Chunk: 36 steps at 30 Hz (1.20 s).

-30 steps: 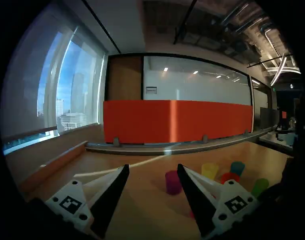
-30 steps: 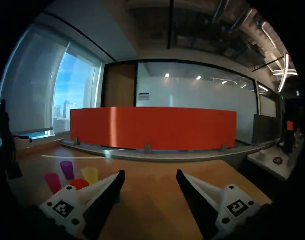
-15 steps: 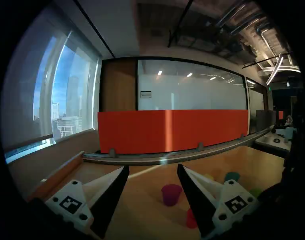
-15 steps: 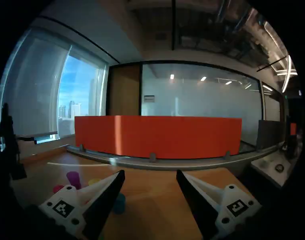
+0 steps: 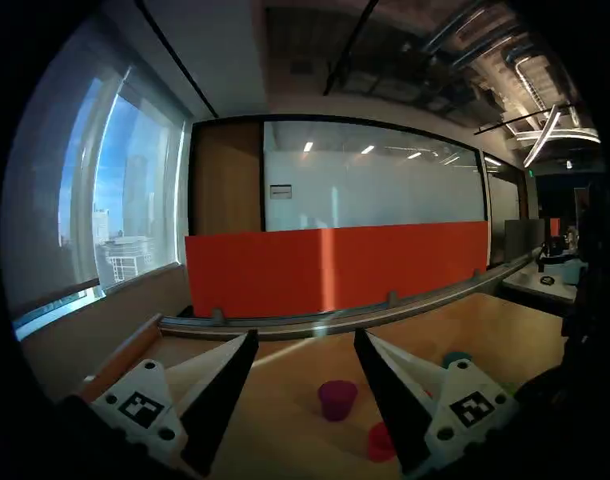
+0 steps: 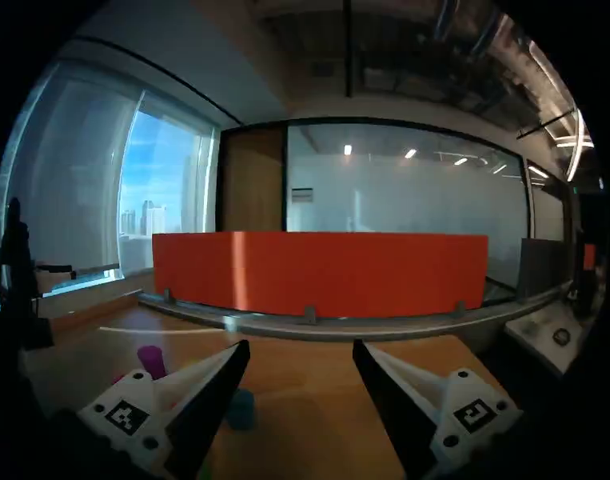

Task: Pour water

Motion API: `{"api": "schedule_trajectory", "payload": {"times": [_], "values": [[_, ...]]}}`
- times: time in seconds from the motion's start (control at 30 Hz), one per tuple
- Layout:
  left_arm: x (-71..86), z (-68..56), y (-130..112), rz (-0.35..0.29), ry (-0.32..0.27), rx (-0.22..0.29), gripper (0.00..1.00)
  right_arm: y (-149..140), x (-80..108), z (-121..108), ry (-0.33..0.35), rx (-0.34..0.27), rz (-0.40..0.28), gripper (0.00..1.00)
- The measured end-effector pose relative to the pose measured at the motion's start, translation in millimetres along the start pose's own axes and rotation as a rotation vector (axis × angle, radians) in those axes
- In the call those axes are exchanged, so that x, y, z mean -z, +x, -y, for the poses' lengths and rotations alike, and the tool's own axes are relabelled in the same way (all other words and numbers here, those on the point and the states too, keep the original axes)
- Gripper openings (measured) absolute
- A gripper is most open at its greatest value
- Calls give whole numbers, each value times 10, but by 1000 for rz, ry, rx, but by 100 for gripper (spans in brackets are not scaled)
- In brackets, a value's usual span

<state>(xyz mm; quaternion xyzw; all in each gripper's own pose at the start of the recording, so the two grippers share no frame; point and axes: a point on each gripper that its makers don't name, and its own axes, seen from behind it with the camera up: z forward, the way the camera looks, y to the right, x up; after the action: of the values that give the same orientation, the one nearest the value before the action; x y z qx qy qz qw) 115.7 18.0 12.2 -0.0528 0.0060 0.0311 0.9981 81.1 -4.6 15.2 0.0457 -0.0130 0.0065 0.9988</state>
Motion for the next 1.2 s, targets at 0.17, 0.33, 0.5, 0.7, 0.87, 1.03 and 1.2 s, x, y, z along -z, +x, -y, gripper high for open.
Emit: {"api": "schedule_trajectory", "payload": {"times": [0.17,0.33,0.5,0.7,0.87,1.03,1.2], "values": [[-3,-73,-13,12,-39,-16,89,-37,-10,80,32,37,12,100],[7,-149,-35,20,-83,-23,88,-6,-10,187,90,39,12,100],[37,-244,-16,17,-142,-16,89,46,13,290,164,18,14,100],[65,-353,-18,20,-217,-7,89,108,42,364,240,-23,26,99],[54,-409,-54,38,-265,0,89,136,61,406,285,-45,40,99],[32,-443,-90,48,-293,-4,89,137,68,433,303,-36,43,100],[32,-484,-106,53,-312,-15,89,119,76,467,320,-26,53,99]]}}
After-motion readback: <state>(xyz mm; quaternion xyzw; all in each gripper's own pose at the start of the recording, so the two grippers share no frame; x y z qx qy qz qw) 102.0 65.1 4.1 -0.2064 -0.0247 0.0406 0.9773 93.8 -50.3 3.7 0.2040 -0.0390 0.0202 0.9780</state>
